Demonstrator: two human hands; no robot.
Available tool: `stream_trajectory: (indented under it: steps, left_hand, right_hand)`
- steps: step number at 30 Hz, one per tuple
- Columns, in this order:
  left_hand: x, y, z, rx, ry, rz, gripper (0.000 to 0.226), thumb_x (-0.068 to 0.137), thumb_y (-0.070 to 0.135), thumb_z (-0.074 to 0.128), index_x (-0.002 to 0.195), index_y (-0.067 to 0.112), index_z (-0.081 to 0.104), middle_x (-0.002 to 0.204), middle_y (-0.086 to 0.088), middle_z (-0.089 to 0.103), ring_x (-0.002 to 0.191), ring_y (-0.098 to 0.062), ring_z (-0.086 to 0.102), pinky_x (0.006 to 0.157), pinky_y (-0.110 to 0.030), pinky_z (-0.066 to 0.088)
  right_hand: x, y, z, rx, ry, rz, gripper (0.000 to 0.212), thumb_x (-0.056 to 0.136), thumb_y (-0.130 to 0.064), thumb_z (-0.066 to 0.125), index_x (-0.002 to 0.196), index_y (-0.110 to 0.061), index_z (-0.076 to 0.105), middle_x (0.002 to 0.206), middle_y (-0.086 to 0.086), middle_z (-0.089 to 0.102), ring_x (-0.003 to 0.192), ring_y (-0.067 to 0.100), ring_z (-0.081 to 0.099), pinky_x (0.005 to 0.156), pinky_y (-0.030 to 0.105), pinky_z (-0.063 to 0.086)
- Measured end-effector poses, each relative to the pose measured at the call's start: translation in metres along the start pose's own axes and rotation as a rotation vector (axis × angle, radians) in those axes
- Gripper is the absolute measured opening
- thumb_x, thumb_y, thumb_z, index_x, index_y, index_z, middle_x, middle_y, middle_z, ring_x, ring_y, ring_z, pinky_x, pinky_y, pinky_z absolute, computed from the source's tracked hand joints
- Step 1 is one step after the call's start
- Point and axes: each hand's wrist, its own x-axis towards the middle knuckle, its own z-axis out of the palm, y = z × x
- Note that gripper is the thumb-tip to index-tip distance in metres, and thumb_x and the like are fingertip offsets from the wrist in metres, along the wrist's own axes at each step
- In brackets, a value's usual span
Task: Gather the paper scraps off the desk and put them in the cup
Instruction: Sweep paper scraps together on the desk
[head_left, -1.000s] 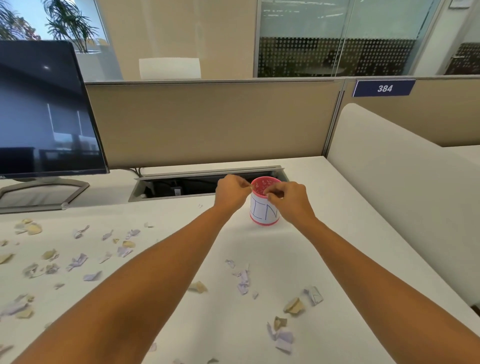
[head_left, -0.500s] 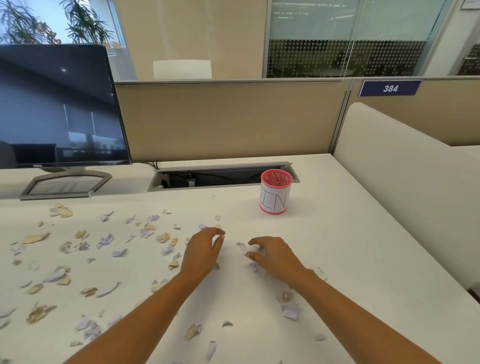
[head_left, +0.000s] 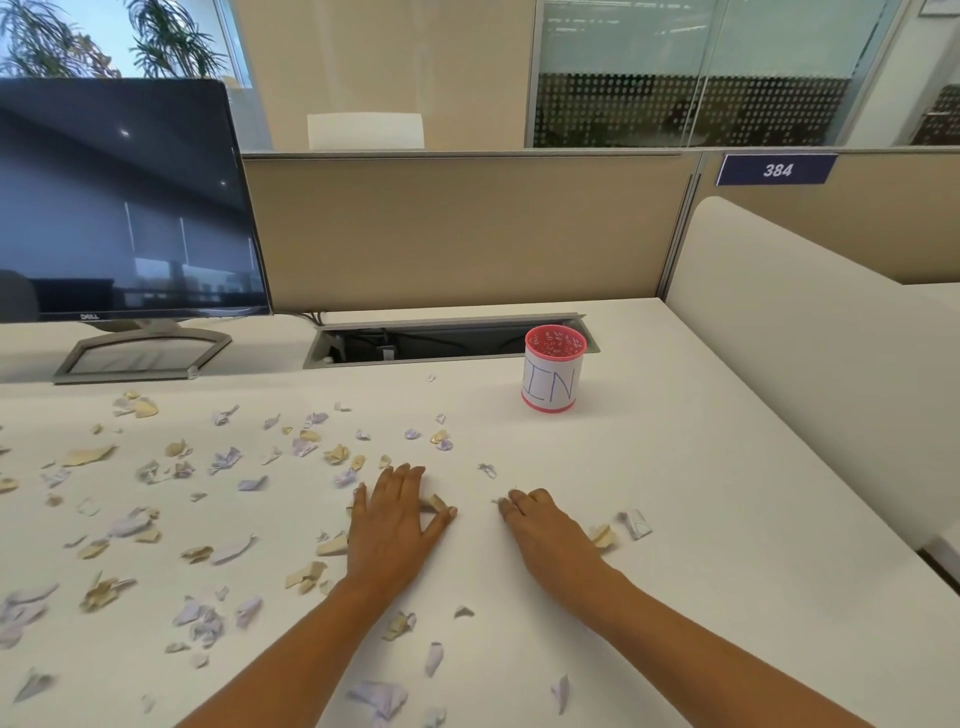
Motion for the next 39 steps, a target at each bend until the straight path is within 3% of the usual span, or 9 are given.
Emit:
stream_trajectory:
  steps: [10,17,24,30,36,39]
  left_hand:
    - [-0.001,-0.002,0.003,-0.056,0.024,-0.030,0.057,0.090,0.054,0.042,0.135,0.021,0.040,0.148,0.006,0.035,0.141,-0.012,0.025,0.118,-0.038,0.014]
    - [-0.001,0.000,0.003,-0.069,0.038,-0.042,0.054,0.090,0.052,0.042,0.134,0.021,0.042,0.148,0.006,0.036,0.141,-0.011,0.026,0.118,-0.037,0.014]
    - [-0.002,0.002,0.002,-0.053,0.035,-0.035,0.053,0.091,0.051,0.041,0.134,0.020,0.040,0.148,0.006,0.035,0.141,-0.011,0.024,0.118,-0.037,0.015]
    - [-0.002,0.003,0.001,-0.058,0.038,-0.031,0.050,0.090,0.050,0.042,0.130,0.021,0.042,0.146,0.006,0.037,0.141,-0.012,0.026,0.118,-0.037,0.016]
    - [-0.002,0.003,0.002,-0.058,0.049,-0.025,0.050,0.089,0.050,0.044,0.130,0.021,0.044,0.145,0.006,0.039,0.140,-0.012,0.027,0.117,-0.037,0.017]
    - [-0.002,0.003,0.003,-0.064,0.056,-0.026,0.051,0.089,0.050,0.045,0.130,0.020,0.045,0.144,0.005,0.040,0.140,-0.013,0.029,0.117,-0.037,0.017]
  right_hand:
    - [0.006,0.005,-0.003,0.082,0.054,0.016,0.030,0.091,0.004,0.033,0.112,-0.005,0.053,0.117,0.011,0.053,0.113,0.021,0.043,0.088,0.036,0.041]
    - [0.032,0.017,-0.014,0.242,0.066,0.102,0.031,0.090,-0.005,0.041,0.111,-0.007,0.064,0.115,0.011,0.063,0.109,0.021,0.054,0.087,0.025,0.035]
    - [0.056,0.041,-0.067,0.486,0.292,0.212,0.024,0.084,0.001,0.051,0.099,0.000,0.070,0.106,0.015,0.070,0.103,0.028,0.062,0.088,0.023,0.043]
    - [0.095,0.061,-0.116,0.533,0.469,0.318,0.024,0.087,-0.004,0.053,0.105,-0.002,0.069,0.114,0.017,0.065,0.107,0.032,0.058,0.087,0.028,0.045]
    - [0.137,0.082,-0.135,0.515,0.499,0.466,0.024,0.090,-0.013,0.056,0.110,-0.006,0.067,0.118,0.016,0.064,0.110,0.030,0.057,0.094,0.040,0.049]
    - [0.147,0.087,-0.134,0.516,0.487,0.490,0.026,0.088,-0.015,0.059,0.112,-0.007,0.066,0.119,0.014,0.063,0.111,0.029,0.057,0.094,0.039,0.049]
